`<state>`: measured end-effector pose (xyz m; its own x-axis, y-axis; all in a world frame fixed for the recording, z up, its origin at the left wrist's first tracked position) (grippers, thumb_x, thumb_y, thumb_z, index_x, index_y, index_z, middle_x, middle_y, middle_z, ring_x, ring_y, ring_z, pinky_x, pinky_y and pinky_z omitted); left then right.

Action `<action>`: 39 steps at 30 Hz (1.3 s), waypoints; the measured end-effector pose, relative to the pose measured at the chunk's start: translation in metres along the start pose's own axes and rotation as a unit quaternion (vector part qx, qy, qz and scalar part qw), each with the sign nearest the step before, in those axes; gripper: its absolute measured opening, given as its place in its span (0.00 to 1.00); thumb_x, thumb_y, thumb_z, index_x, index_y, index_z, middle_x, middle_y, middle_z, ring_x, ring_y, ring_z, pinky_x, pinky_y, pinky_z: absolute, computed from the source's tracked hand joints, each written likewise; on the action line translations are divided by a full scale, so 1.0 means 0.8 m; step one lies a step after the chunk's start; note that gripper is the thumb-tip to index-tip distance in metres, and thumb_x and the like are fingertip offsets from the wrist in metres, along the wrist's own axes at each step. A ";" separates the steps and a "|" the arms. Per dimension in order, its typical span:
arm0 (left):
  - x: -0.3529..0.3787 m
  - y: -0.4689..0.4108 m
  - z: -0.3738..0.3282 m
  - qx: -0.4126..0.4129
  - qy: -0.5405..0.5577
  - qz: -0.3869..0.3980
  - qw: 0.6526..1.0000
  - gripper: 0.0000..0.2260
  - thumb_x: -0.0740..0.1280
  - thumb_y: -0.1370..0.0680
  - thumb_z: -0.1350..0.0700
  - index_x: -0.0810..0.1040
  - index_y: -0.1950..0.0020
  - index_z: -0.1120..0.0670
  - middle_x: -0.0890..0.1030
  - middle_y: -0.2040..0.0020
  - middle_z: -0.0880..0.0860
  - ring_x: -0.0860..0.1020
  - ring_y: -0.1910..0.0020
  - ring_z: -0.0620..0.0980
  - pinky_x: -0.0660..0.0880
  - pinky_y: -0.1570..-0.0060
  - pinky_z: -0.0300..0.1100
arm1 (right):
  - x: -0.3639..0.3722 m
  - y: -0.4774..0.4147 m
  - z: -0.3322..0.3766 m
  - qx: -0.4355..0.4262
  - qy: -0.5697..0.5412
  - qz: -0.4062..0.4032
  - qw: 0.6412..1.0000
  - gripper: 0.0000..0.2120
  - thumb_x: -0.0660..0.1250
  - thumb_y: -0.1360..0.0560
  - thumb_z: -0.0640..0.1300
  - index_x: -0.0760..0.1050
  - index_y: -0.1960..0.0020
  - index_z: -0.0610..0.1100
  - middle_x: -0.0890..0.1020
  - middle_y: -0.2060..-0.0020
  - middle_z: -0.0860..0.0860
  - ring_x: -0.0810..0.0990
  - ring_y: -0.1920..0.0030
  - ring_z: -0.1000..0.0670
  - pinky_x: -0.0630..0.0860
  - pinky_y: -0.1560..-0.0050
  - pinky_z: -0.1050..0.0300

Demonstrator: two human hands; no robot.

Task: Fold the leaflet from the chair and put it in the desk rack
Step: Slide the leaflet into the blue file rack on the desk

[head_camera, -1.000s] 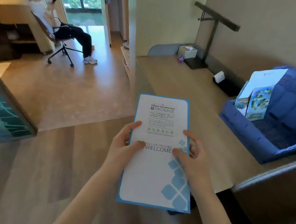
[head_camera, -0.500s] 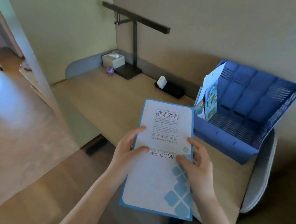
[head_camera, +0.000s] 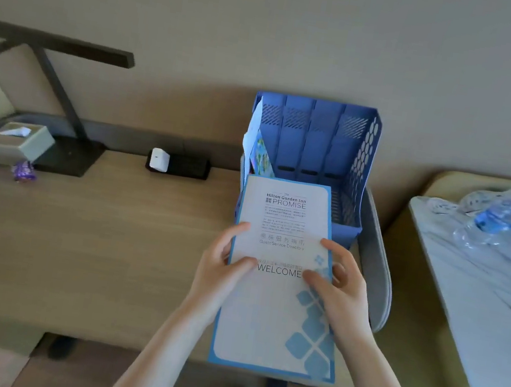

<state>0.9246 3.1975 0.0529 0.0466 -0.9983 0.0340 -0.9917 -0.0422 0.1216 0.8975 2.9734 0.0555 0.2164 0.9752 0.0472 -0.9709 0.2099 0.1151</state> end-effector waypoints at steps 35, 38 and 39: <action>0.059 -0.330 -0.021 0.144 -0.335 -0.117 0.924 0.32 0.66 0.25 0.72 0.66 0.24 0.50 0.78 0.38 0.53 0.81 0.55 0.45 0.79 0.54 0.42 | 0.148 -0.509 0.010 -0.211 0.300 0.226 0.902 0.40 0.74 0.31 0.32 0.62 0.33 0.65 0.74 0.52 0.65 0.74 0.53 0.66 0.71 0.53 0.62; 0.055 -0.330 0.000 0.117 -0.344 -0.120 0.924 0.34 0.66 0.23 0.70 0.61 0.23 0.45 0.67 0.24 0.54 0.81 0.46 0.49 0.77 0.50 0.38 | 0.169 -0.515 -0.014 -0.210 0.299 0.249 0.897 0.41 0.74 0.30 0.32 0.61 0.33 0.67 0.73 0.50 0.65 0.74 0.52 0.63 0.71 0.51 0.63; 0.053 -0.331 0.006 0.109 -0.350 -0.124 0.922 0.34 0.66 0.23 0.70 0.61 0.23 0.44 0.65 0.23 0.55 0.81 0.43 0.52 0.75 0.50 0.36 | 0.175 -0.517 -0.019 -0.211 0.297 0.253 0.896 0.41 0.74 0.30 0.32 0.61 0.32 0.67 0.73 0.49 0.66 0.74 0.52 0.62 0.71 0.50 0.65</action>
<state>1.1887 3.1659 0.0171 0.2627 -0.7343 -0.6259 -0.9649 -0.2036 -0.1661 1.3281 3.0239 -0.0004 -0.2336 0.7927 -0.5631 -0.9084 -0.3844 -0.1643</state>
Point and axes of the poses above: each hand's wrist, its own y-axis away from the middle knuckle, its own x-axis out of the palm, z = x × y, the point moved 10 cm from there along -y, towards the middle knuckle
